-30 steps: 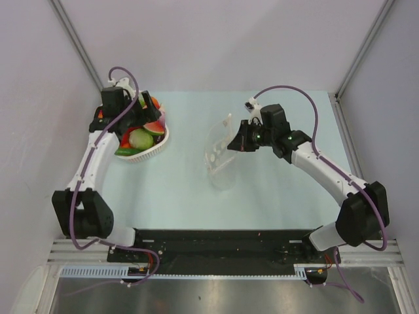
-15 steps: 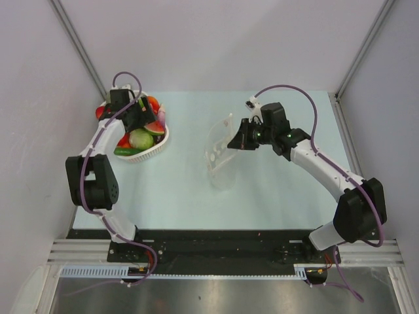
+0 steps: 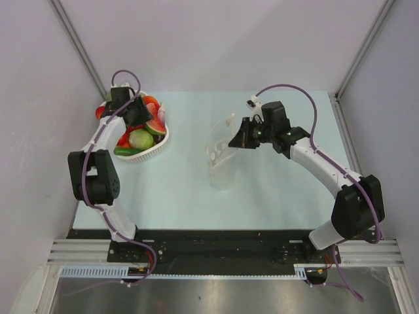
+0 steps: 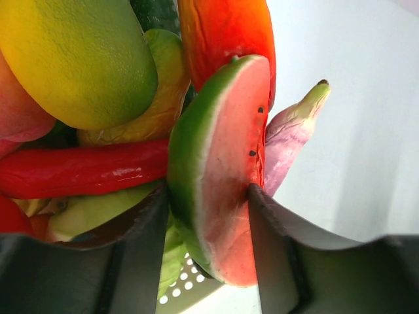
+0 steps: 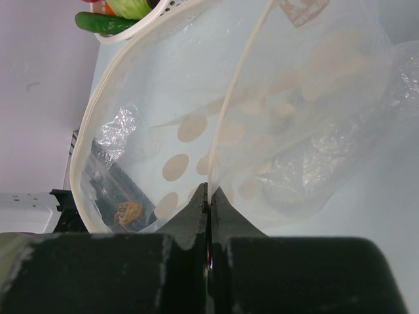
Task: Place the food in the zip-top bag and seal the zipper
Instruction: Pick up the fake fruit from the bin, then place the fake fruit in the zipper food storage bag, then pick up the fake vegetable from the bin.
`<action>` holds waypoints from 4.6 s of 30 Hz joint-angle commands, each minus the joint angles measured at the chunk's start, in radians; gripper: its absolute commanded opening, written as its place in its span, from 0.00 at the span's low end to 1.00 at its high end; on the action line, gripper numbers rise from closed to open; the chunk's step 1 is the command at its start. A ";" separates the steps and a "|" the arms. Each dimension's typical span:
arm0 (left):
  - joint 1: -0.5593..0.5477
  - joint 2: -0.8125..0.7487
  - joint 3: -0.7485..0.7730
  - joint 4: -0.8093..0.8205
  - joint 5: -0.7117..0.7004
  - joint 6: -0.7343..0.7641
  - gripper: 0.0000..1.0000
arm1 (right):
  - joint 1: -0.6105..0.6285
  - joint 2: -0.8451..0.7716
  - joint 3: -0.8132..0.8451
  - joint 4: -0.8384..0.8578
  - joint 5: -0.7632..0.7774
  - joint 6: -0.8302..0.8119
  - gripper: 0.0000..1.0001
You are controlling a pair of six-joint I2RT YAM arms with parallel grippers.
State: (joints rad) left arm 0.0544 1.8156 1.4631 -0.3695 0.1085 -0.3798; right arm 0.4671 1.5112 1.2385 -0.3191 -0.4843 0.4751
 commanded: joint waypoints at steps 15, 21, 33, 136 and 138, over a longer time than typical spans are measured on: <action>0.042 -0.185 0.003 -0.063 0.022 -0.001 0.00 | 0.018 0.020 0.065 0.051 -0.033 0.013 0.00; 0.019 -0.332 0.002 -0.052 0.125 0.033 0.00 | 0.027 0.033 0.076 0.086 -0.060 0.052 0.00; -0.477 -0.582 0.016 -0.042 -0.177 0.292 0.00 | 0.076 0.098 0.153 0.074 0.006 0.111 0.00; -0.122 -0.361 0.129 -0.028 0.232 0.185 0.11 | 0.028 0.092 0.119 0.121 -0.091 0.129 0.00; -0.180 -0.412 0.112 0.045 0.270 0.179 0.12 | 0.033 0.098 0.121 0.133 -0.109 0.140 0.00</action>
State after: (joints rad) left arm -0.0608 1.5532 1.6012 -0.4973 0.2161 -0.1226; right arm 0.4908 1.6287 1.3445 -0.2539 -0.5407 0.5964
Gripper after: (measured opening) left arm 0.416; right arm 0.010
